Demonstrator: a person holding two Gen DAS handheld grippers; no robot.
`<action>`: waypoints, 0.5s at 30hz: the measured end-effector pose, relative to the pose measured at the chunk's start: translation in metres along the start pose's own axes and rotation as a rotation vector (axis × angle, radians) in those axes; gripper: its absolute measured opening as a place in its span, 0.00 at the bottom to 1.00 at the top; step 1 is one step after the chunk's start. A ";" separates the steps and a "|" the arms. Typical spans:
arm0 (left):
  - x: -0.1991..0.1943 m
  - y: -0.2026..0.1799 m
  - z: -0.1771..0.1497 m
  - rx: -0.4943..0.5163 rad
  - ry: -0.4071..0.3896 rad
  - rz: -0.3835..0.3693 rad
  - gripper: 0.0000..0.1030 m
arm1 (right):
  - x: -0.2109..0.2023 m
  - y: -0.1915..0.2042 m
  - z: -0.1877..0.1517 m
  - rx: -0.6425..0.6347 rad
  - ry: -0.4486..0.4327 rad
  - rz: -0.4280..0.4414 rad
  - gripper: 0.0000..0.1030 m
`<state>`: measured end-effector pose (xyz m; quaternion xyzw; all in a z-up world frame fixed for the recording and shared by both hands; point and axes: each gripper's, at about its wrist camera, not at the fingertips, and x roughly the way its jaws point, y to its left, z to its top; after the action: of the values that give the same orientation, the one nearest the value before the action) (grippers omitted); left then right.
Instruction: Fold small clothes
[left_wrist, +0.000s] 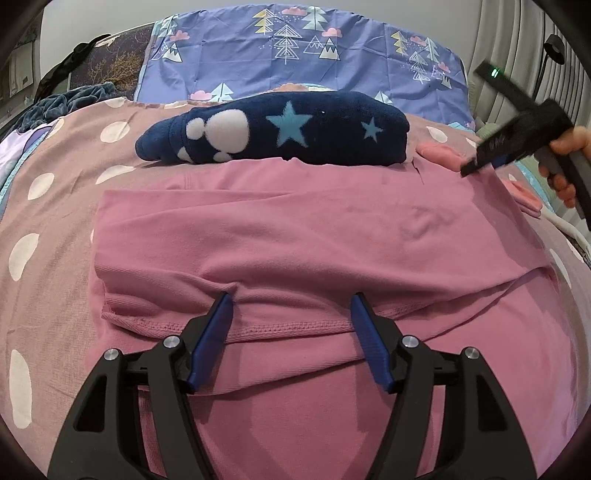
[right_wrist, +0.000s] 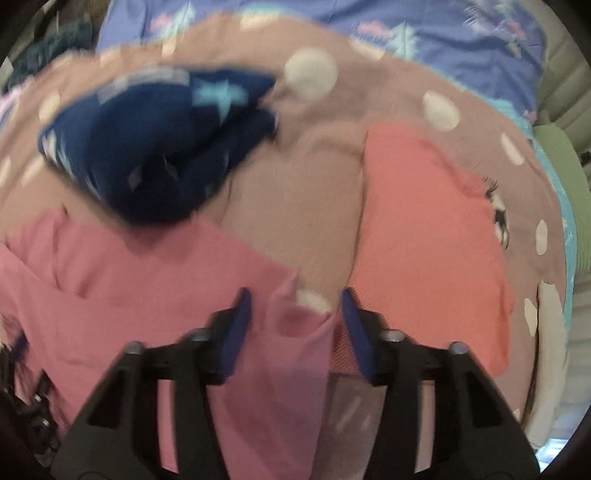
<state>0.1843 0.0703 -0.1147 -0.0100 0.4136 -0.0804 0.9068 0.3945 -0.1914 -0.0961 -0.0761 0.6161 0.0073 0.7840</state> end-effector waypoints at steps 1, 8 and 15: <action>0.000 0.000 0.000 -0.001 0.000 -0.002 0.65 | -0.002 0.001 -0.002 0.004 -0.003 0.001 0.07; 0.000 0.000 0.000 -0.001 0.000 -0.003 0.65 | -0.026 -0.021 0.001 0.030 -0.123 -0.389 0.02; 0.001 0.000 0.001 -0.003 0.001 -0.007 0.66 | -0.038 -0.064 -0.036 0.159 -0.190 -0.101 0.08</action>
<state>0.1853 0.0703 -0.1149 -0.0130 0.4139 -0.0828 0.9064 0.3577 -0.2560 -0.0606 -0.0434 0.5332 -0.0739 0.8416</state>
